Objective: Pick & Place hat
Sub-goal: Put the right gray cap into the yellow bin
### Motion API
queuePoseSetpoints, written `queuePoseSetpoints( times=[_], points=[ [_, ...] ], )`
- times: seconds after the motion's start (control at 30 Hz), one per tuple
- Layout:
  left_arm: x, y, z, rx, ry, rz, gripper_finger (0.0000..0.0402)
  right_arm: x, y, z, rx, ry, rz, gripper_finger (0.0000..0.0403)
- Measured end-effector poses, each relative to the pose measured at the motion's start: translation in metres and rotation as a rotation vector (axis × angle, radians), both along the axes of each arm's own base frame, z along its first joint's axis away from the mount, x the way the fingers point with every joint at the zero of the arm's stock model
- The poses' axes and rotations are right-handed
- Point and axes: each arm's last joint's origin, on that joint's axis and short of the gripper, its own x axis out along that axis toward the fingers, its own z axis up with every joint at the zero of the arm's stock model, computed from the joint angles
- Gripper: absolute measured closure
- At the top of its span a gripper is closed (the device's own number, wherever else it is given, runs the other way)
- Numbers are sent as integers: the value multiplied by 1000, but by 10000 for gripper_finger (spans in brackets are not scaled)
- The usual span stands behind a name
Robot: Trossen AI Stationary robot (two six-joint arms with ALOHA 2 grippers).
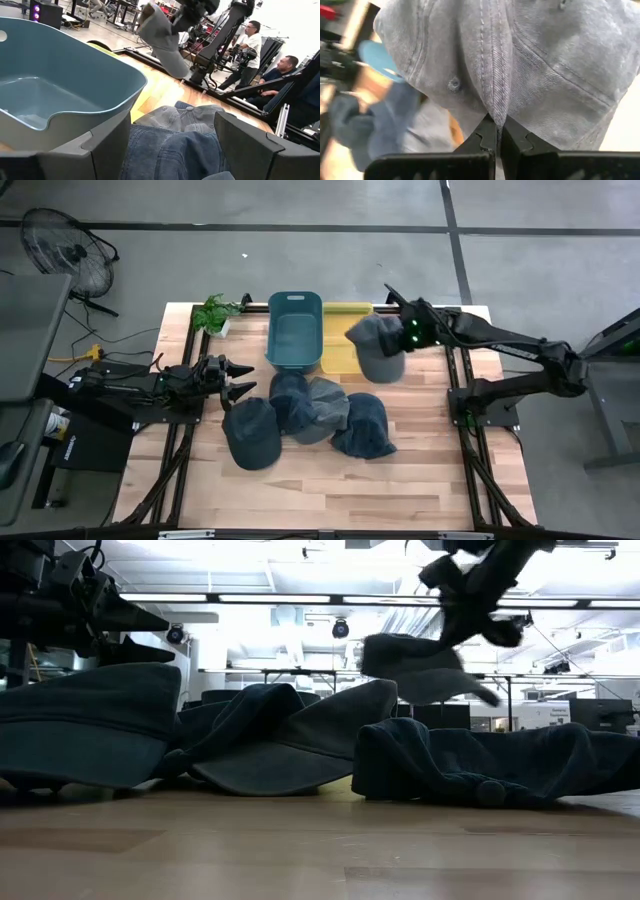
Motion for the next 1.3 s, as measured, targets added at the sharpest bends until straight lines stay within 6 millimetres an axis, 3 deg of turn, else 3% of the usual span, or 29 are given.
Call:
queuePoseSetpoints(
  times=[0.2, 0.6, 0.8, 1.3],
  points=[
    [0, 0, 0, 0, 0, 0, 118, 21, -24, -7, -11, -89, 40, 402],
    [0, 0, 0, 0, 0, 0, 118, 55, -79, 21, -54, 7, 30, 402],
    [0, 0, 0, 0, 0, 0, 118, 57, -106, 12, 2, 86, -56, 402],
    [0, 0, 0, 0, 0, 0, 118, 78, -116, -12, 60, -4, -38, 402]
  ],
)
